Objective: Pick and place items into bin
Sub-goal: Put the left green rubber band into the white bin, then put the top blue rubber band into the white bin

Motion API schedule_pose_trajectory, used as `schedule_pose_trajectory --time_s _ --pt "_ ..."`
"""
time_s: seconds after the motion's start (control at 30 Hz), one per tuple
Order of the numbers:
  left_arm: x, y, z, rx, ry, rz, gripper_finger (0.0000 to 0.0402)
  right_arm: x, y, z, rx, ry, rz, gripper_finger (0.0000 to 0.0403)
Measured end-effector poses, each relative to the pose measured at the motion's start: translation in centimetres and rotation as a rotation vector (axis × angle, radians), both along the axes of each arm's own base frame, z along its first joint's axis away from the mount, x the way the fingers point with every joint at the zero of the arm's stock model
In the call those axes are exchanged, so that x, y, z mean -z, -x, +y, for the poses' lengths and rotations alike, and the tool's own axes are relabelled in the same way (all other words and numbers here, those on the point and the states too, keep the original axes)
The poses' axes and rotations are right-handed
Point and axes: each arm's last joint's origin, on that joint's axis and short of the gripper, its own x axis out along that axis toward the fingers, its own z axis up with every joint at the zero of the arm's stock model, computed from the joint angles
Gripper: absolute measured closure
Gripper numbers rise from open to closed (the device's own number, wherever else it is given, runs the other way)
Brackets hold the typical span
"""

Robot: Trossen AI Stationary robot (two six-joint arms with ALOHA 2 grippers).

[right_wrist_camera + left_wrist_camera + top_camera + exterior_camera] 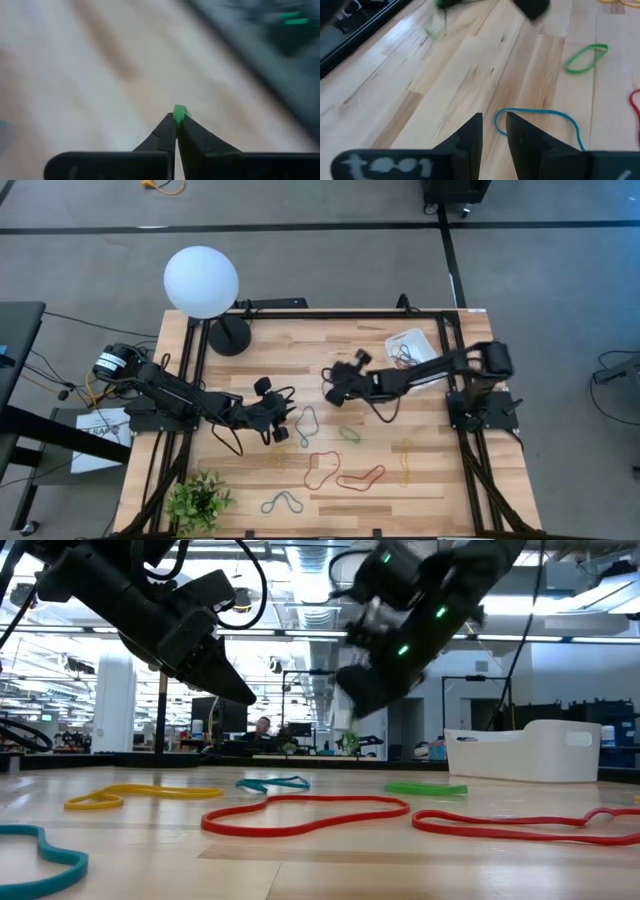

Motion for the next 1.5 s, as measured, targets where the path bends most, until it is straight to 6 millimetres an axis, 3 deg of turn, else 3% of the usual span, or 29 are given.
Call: schedule_pose_trajectory --time_s 0.2,0.33,0.5,0.7,0.8,0.93,1.17,1.5 --pt "0.0 0.0 0.0 -0.005 0.005 -0.001 0.0324 -4.0 4.5 0.8 0.271 0.24 0.05 0.0401" --pt "0.0 0.0 0.0 -0.013 0.016 -0.005 0.0324 -5.0 7.5 0.2 0.398 0.207 0.074 0.0401" --pt "0.1 0.1 0.0 -0.03 0.038 -0.008 0.0324 -3.8 11.0 -1.3 0.614 0.086 0.194 0.0401" --pt "0.5 0.5 0.1 -0.063 0.063 0.031 0.0324 -0.3 13.6 -2.0 0.751 -0.064 0.314 0.0399" --pt "0.7 0.6 0.2 -0.074 0.067 0.049 0.0324 0.6 14.0 -2.0 0.742 -0.085 0.316 0.0401" --pt "0.7 0.6 0.2 -0.081 0.061 0.051 0.0324 0.1 14.3 -2.3 0.772 -0.087 0.252 0.0396" --pt "0.7 0.7 0.3 -0.095 0.048 0.047 0.0324 -0.3 14.4 -2.9 0.818 -0.109 0.193 0.0348" --pt "0.7 0.7 0.3 -0.1 0.061 0.042 0.0324 0.0 13.1 -2.6 0.699 -0.115 0.186 0.0315"
